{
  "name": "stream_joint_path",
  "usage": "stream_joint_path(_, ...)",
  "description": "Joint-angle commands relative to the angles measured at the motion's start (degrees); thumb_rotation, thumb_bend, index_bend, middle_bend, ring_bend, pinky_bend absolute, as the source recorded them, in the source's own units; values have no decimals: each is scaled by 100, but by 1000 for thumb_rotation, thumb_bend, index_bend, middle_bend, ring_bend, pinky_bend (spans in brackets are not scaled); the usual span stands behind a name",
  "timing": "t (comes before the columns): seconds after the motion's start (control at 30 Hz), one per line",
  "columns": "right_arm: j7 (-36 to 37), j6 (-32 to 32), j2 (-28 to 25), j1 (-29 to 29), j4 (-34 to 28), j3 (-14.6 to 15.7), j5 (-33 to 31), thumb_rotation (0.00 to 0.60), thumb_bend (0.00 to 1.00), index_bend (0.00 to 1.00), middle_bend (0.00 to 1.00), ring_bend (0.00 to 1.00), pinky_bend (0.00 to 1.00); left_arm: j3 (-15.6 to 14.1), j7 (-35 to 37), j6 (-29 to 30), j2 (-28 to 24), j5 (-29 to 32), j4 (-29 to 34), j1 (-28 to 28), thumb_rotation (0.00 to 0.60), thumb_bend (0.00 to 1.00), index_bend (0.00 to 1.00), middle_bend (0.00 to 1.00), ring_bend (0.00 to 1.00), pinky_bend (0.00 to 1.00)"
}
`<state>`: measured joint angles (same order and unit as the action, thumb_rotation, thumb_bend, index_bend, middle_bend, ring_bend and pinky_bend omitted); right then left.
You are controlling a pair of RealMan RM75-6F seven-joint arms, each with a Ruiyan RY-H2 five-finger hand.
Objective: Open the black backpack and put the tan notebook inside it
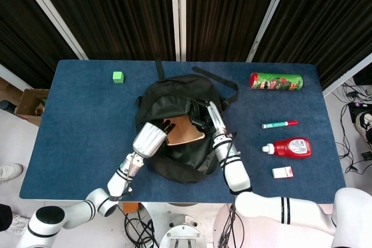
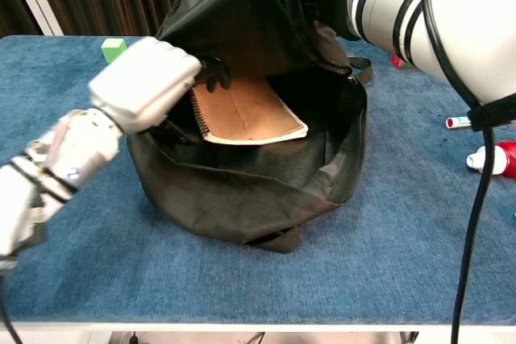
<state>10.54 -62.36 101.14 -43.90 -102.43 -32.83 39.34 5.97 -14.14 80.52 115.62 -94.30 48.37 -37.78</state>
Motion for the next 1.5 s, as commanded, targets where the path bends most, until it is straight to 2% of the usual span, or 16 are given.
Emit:
stream_joint_path(0.03,-2,82,9,-23,98,40,5,600,563,758,560,339,113,-326,-141,678,-723,-140,975,581,600,49,357,414,438,539)
stream_joint_path(0.13,-6,223,-58,0,143,145,86,600,550,720,526,330,98,-534,25,1031,-1264,-173,1625,964,600,50,366,421,438,540)
stream_joint_path(0.2,-46,444,-199,15,118,283,218,600,531,635,478,289,62,-640,182,1203,-1664,-137,2031,1203,600,50,371,426,438,540)
stream_joint_path(0.33,-143,1013,-582,123,63,854,811,600,476,326,300,130,1,-716,504,1327,-2340,73,2573,1551,600,50,376,432,438,540)
stream_joint_path(0.4,-273,1324,-856,177,29,1234,1196,600,423,121,181,33,0,-701,731,1305,-2678,275,2766,1704,600,49,376,435,438,539)
stream_joint_path(0.47,-438,1538,-1119,212,-28,1547,1510,600,360,19,100,0,0,-675,862,1243,-2919,427,2889,1795,600,49,376,428,435,534)
stream_joint_path(0.5,-536,1627,-1302,247,-92,1723,1696,600,332,2,66,0,0,-650,950,1196,-3093,566,2964,1869,600,50,376,421,427,523)
stream_joint_path(0.57,-589,1655,-1607,356,-260,1930,2031,600,277,0,22,0,0,-615,1107,1099,-3372,744,3107,1961,600,50,370,395,389,477)
stream_joint_path(0.63,-506,1527,-1860,508,-418,2002,2356,600,221,0,2,0,0,-570,1295,1005,-3612,940,3249,2051,600,50,355,355,328,406)
stream_joint_path(0.8,59,1034,-2704,1006,-874,2168,3489,600,176,0,0,0,0,-430,1815,780,-4183,1376,3528,2261,600,50,296,277,237,301)
stream_joint_path(0.93,325,402,-3332,1454,-889,2344,4181,600,182,0,30,0,0,-366,2103,671,-4512,1586,3571,2420,600,49,276,251,215,271)
stream_joint_path(1.07,-308,-438,-3774,2007,-569,2514,4251,600,320,43,146,0,0,-451,2293,567,-4768,1605,3496,2601,600,50,276,257,215,250)
stream_joint_path(1.2,-906,-1282,-3819,2557,-38,2672,4240,600,376,80,164,0,0,-623,2496,494,-4986,1461,3475,2768,600,51,276,263,205,216)
stream_joint_path(1.3,-671,-1761,-3795,2956,353,2858,4374,600,373,80,147,0,0,-728,2480,693,-5059,1301,3514,2968,600,51,276,262,202,215)
stream_joint_path(1.5,364,-2344,-3731,3529,1071,3183,4720,600,367,82,139,0,0,-895,2169,1412,-4938,875,3667,3443,600,51,276,262,202,215)
